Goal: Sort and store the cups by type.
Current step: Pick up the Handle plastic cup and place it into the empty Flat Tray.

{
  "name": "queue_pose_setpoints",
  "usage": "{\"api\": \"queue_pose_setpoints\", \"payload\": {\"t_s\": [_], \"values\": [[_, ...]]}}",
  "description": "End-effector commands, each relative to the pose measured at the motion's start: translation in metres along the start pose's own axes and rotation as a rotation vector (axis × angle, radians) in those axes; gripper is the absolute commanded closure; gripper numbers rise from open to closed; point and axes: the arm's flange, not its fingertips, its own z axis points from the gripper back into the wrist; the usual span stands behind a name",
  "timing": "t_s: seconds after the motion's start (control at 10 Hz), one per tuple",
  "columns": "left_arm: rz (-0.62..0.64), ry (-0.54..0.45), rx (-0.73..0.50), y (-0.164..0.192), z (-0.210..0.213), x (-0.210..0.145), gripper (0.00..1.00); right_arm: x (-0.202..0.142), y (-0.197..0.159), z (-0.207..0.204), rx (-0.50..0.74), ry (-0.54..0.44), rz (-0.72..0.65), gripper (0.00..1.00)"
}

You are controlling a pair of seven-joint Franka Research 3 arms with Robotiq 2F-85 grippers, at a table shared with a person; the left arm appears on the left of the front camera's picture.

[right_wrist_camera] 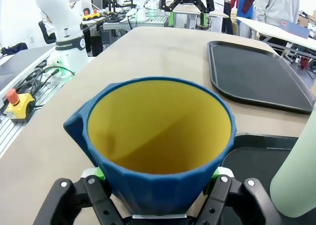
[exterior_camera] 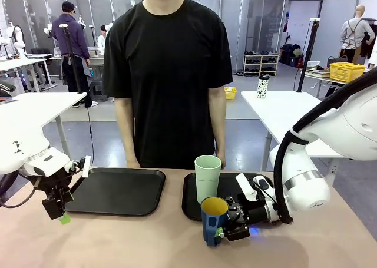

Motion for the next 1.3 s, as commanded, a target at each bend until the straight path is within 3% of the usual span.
{"api": "queue_pose_setpoints", "payload": {"t_s": [0.0,0.7,1.2], "values": [[-0.016,-0.016,0.0,0.001,0.0,-0.003,0.0,0.001,0.0,-0.003,-0.033,0.014,0.029,0.36],[-0.016,-0.016,0.0,0.001,0.0,-0.003,0.0,0.083,0.0,-0.008,-0.171,0.017,-0.016,0.36],[-0.016,-0.016,0.0,0.001,0.0,-0.003,0.0,0.084,-0.004,-0.004,-0.159,0.012,0.012,0.36]]}}
